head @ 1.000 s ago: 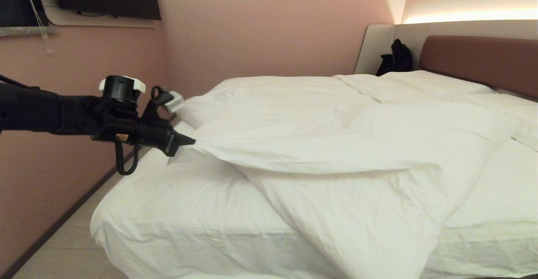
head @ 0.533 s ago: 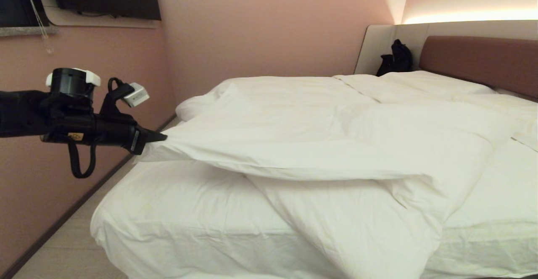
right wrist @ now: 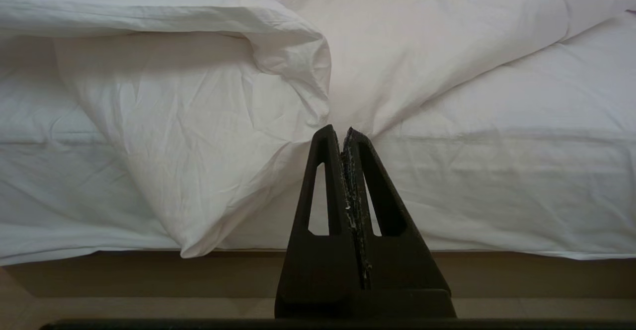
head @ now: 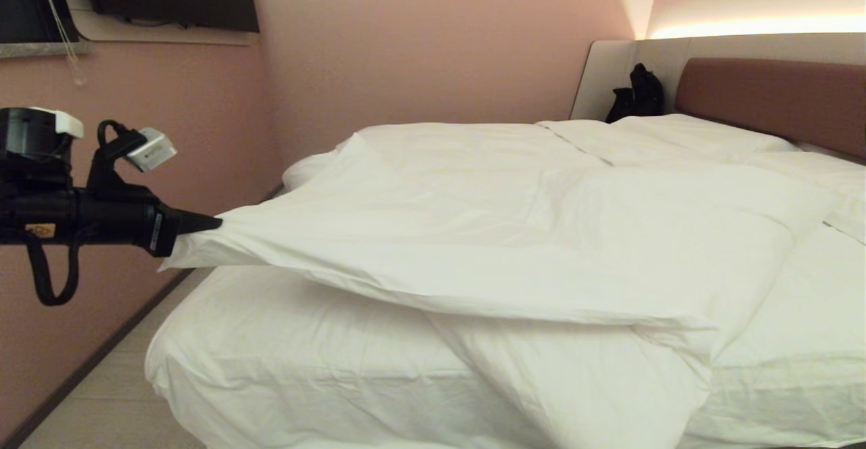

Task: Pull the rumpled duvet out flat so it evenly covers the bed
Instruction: Flatten the corners of the folded blanket

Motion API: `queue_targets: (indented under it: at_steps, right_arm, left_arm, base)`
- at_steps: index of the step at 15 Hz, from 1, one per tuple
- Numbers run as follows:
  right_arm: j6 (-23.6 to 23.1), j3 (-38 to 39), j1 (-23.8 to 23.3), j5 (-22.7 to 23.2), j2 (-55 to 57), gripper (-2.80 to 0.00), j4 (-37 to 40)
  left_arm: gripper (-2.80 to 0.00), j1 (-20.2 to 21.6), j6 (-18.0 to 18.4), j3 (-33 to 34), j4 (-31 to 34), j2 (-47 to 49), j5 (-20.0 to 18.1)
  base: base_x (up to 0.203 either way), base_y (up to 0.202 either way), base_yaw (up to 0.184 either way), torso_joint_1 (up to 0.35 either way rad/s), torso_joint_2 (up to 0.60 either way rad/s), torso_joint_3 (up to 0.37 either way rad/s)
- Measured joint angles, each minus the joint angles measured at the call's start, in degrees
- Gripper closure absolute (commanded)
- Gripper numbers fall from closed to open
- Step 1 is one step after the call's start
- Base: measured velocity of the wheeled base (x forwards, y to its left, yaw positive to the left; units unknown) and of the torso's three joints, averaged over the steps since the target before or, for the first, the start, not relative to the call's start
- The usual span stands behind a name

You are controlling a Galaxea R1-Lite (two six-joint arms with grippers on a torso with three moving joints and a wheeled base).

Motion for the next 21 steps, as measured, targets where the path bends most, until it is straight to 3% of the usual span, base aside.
queue_targets:
  at_steps: [18,21]
  right_arm:
    - [0.0,0.0,0.0,0.0,0.0,0.0,0.0]
    - [0.0,0.0,0.0,0.0,0.0,0.0,0.0]
  left_arm:
    - [0.0,12.7,-1.0,6.6,2.7,-8.8,-0.2]
    - [0.0,15.1,-2.5,8.3,2.6,-10.8,-0.1]
  base:
    - [0.0,0.0,0.0,0.0,0.0,0.0]
    - [0.0,0.0,0.0,0.0,0.0,0.0]
